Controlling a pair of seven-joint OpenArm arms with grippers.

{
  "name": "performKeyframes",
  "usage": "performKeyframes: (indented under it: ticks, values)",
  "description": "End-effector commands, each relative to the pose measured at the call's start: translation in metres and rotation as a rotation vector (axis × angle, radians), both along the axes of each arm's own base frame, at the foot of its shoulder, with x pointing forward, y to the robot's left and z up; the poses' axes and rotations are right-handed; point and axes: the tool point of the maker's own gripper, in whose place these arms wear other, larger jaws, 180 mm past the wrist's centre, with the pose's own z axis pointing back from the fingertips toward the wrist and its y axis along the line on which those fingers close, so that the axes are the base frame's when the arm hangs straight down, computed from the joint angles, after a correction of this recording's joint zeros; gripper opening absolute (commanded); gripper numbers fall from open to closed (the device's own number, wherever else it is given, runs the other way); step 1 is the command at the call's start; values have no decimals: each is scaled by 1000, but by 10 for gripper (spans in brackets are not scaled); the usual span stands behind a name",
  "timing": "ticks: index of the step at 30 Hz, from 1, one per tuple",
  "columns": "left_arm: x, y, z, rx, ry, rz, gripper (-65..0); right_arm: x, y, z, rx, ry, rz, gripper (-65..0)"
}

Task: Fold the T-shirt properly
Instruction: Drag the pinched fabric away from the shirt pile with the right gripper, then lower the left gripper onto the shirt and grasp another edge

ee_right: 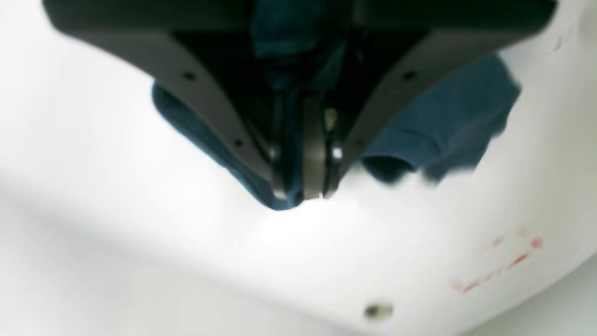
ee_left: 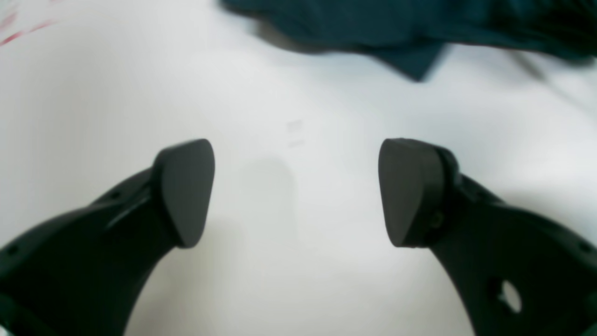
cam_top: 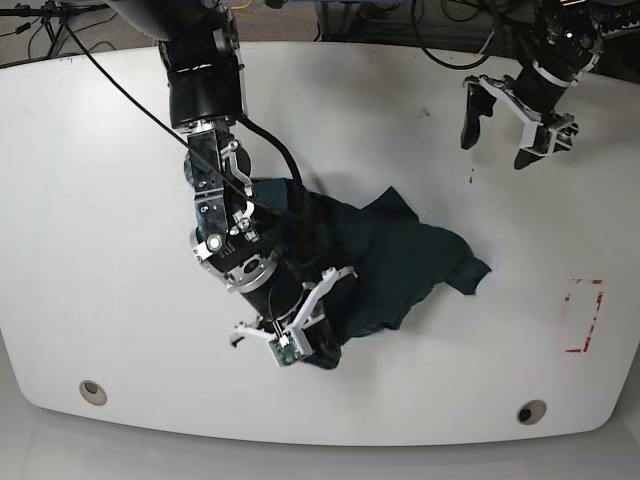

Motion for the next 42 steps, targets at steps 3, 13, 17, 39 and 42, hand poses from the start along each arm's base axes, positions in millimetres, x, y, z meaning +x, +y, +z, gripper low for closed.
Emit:
performKeyframes:
  ticks: [3, 13, 17, 39, 42]
  values:
    - [16, -22, 9, -51, -56, -52, -136, 12, 9, 72, -6, -201, 20, -650]
    - [46, -48, -15, -99, 8, -103, -136, 21, 19, 145, -66, -396, 36, -650]
    - [61, -57, -22, -136, 23, -100, -136, 20, 18, 165, -65, -444, 34, -650]
    - [132, -144, -72, -223, 150, -180, -136, 3, 27, 194, -50, -531, 58, -650]
    - [135, -151, -77, -229, 169, -188, -136, 1, 27, 197, -47, -540, 58, -650]
